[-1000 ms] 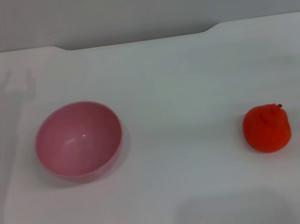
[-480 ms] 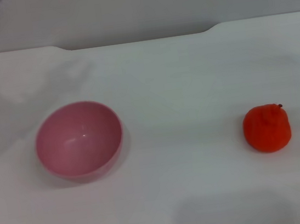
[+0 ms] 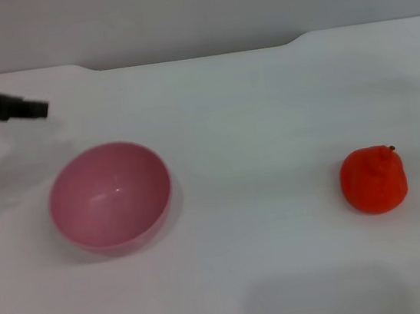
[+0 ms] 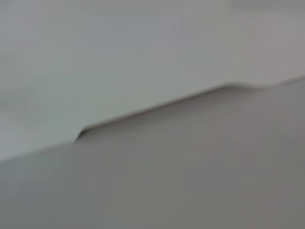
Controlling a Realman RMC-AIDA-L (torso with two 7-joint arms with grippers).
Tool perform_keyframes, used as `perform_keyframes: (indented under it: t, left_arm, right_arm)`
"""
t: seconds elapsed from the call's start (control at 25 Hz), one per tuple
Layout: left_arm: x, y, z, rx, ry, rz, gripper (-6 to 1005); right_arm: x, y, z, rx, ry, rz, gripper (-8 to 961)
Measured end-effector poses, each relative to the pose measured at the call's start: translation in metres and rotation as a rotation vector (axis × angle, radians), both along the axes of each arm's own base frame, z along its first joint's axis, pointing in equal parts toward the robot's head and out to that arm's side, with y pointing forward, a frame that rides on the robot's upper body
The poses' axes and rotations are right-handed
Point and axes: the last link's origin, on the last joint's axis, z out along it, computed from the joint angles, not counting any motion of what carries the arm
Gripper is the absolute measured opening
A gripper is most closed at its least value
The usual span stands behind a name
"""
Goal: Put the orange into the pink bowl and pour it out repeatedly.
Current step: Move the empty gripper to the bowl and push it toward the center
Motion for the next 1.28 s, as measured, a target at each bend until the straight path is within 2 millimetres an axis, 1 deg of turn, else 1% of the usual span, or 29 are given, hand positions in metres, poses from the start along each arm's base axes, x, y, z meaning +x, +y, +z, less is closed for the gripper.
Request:
perform_keyframes:
  t: [0.12, 0.2, 0.32, 0.36, 0.48, 0.52, 0.56, 0.6, 0.88, 1.04, 1.28]
  left_arm:
    - [0.001, -0.003, 0.001, -0.009, 0.03, 0.01, 492]
    - [0.012, -0.012, 0.004, -0.037, 0.088, 0.025, 491]
    - [0.014, -0.013, 0.001, -0.047, 0.101, 0.037, 489]
    - [0.014, -0.012, -0.001, -0.048, 0.105, 0.041, 489]
    - [0.014, -0.009, -0.015, -0.065, 0.137, 0.058, 487]
    - [0.014, -0.009, -0.015, -0.065, 0.137, 0.058, 487]
    - [0.014, -0.008, -0.019, -0.065, 0.148, 0.06, 487]
    - [0.012, -0.002, -0.028, -0.064, 0.173, 0.068, 486]
    - [0.005, 0.006, -0.039, -0.066, 0.212, 0.088, 483]
    - [0.002, 0.006, -0.042, -0.072, 0.214, 0.096, 481]
    - [-0.004, 0.001, -0.053, -0.108, 0.22, 0.118, 478]
  right_arm:
    - [0.003, -0.002, 0.0, 0.004, 0.006, -0.011, 610]
    - [0.004, -0.002, 0.001, 0.007, 0.009, -0.016, 610]
    - [0.003, 0.0, 0.003, 0.01, 0.009, -0.014, 610]
    - [0.002, 0.0, 0.003, 0.011, 0.008, -0.011, 610]
    - [0.0, 0.003, 0.004, 0.012, 0.008, -0.004, 609]
    - [-0.001, 0.004, 0.004, 0.013, 0.008, -0.001, 609]
    - [-0.003, 0.005, 0.004, 0.013, 0.007, 0.002, 609]
    - [-0.004, 0.006, 0.005, 0.014, 0.006, 0.005, 609]
    - [-0.007, 0.009, 0.008, 0.02, 0.001, 0.019, 609]
    - [-0.008, 0.009, 0.008, 0.02, 0.002, 0.019, 609]
    - [-0.009, 0.01, 0.007, 0.017, -0.001, 0.024, 609]
